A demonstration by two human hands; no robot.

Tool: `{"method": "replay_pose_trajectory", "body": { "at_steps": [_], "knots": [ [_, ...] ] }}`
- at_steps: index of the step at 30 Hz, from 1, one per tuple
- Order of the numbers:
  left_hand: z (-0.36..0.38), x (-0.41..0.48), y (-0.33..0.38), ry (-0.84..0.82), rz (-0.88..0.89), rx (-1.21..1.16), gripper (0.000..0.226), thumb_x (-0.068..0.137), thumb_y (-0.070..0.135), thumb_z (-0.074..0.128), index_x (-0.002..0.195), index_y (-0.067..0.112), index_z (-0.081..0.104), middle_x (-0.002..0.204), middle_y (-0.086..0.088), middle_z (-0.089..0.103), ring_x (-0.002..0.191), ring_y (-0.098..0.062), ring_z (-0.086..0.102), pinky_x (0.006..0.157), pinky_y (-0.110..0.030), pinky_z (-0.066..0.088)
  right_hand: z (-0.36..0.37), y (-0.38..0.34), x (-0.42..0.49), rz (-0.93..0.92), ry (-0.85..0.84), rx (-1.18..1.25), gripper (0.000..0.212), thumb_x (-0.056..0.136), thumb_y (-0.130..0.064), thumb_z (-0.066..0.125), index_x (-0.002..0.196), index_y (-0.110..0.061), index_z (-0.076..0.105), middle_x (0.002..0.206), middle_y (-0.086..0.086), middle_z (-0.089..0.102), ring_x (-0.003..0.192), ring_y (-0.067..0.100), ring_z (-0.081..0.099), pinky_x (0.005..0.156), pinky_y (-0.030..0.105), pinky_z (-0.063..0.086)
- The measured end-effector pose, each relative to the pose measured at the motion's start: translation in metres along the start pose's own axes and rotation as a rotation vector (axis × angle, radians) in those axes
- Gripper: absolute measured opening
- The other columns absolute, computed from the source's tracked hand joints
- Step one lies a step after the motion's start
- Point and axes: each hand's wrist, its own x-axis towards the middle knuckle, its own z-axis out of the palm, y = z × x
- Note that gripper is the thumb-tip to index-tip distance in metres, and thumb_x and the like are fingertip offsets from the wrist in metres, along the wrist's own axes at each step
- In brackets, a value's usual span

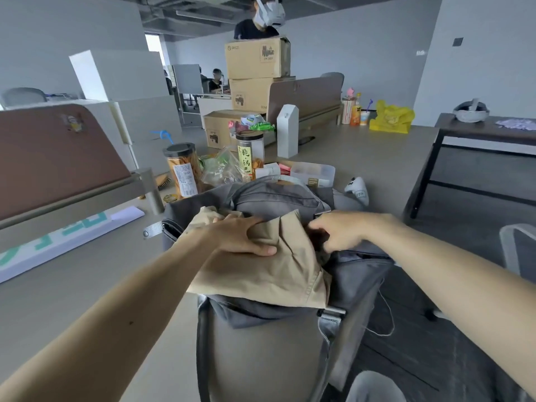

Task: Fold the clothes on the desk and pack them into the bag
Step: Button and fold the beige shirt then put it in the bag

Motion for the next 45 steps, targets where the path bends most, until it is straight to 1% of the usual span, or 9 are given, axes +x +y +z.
{"method": "replay_pose_trajectory", "body": {
  "at_steps": [5,9,13,17,21,27,33,38,45],
  "knots": [
    [0.011,0.009,0.002,0.186,0.064,-0.016,0.098,0.049,0.100,0.040,0.117,0.033,0.063,0.117,0.006,0.064,0.119,-0.019,0.055,0.106,-0.046,0.033,0.027,-0.013,0.011,0.013,0.186,-0.236,0.018,0.082,-0.019,0.066,0.096,-0.015,0.055,0.110,0.008,0.057,0.103,0.030,0.059,0.067,0.034,0.035],
    [0.019,0.003,-0.016,0.392,0.164,-0.086,0.070,0.062,0.084,0.042,0.081,0.019,0.059,0.083,0.007,0.063,0.082,-0.016,0.058,0.080,-0.037,0.041,0.023,-0.004,0.021,0.084,0.250,-0.213,0.014,0.087,-0.007,0.053,0.097,-0.012,0.062,0.106,0.013,0.060,0.094,0.036,0.062,0.062,0.035,0.037],
    [0.021,-0.011,-0.027,0.455,0.321,-0.198,0.046,0.073,0.065,0.052,0.068,0.019,0.046,0.064,0.008,0.048,0.061,-0.009,0.046,0.061,-0.033,0.032,0.005,0.008,0.029,0.112,0.379,0.071,0.020,0.086,-0.021,0.055,0.069,-0.011,0.061,0.077,0.011,0.062,0.079,0.034,0.060,0.059,0.036,0.041],
    [0.014,-0.023,-0.023,0.498,0.381,-0.243,0.039,0.077,0.059,0.056,0.076,0.020,0.055,0.071,0.010,0.051,0.069,-0.005,0.050,0.065,-0.036,0.039,-0.015,0.005,0.028,0.189,0.504,0.250,0.041,0.096,-0.027,0.050,0.057,-0.014,0.049,0.065,0.003,0.052,0.069,0.026,0.053,0.053,0.030,0.030],
    [0.005,-0.031,-0.012,0.512,0.430,-0.269,0.033,0.081,0.052,0.061,0.090,0.021,0.063,0.087,0.012,0.060,0.088,-0.011,0.058,0.080,-0.042,0.047,-0.040,-0.001,0.028,0.196,0.603,0.376,0.036,0.094,-0.019,0.049,0.060,-0.006,0.051,0.069,-0.001,0.050,0.074,0.023,0.049,0.061,0.031,0.030],
    [-0.011,-0.035,0.007,0.565,0.460,-0.242,0.029,0.081,0.040,0.064,0.093,0.014,0.066,0.082,0.016,0.054,0.087,-0.014,0.052,0.084,-0.039,0.043,-0.083,-0.011,0.028,0.138,0.729,0.376,0.045,0.096,-0.022,0.048,0.054,-0.011,0.034,0.057,0.006,0.038,0.057,0.023,0.038,0.052,0.033,0.022],
    [-0.033,-0.027,0.028,0.745,0.502,-0.251,0.032,0.081,0.036,0.064,0.103,0.015,0.072,0.093,0.005,0.069,0.093,-0.023,0.054,0.085,-0.031,0.038,-0.096,-0.014,0.029,0.109,0.760,0.292,0.042,0.098,-0.018,0.043,0.058,-0.008,0.035,0.063,0.012,0.041,0.062,0.025,0.038,0.053,0.037,0.020],
    [-0.043,-0.016,0.055,0.868,0.500,-0.247,0.026,0.081,0.037,0.066,0.099,0.021,0.073,0.085,0.018,0.059,0.089,-0.018,0.050,0.083,-0.036,0.032,-0.100,-0.002,0.028,0.096,0.729,0.350,0.041,0.098,-0.015,0.043,0.060,-0.010,0.033,0.067,0.014,0.041,0.067,0.024,0.040,0.055,0.038,0.018],
    [0.020,0.026,0.091,0.617,0.336,-0.062,0.027,0.089,0.046,0.063,0.082,0.030,0.043,0.091,0.008,0.058,0.105,-0.026,0.053,0.085,-0.040,0.035,-0.111,-0.002,0.024,0.095,0.804,0.336,0.037,0.097,-0.015,0.046,0.062,-0.006,0.037,0.070,0.021,0.043,0.067,0.025,0.040,0.056,0.037,0.019]
  ]
}}
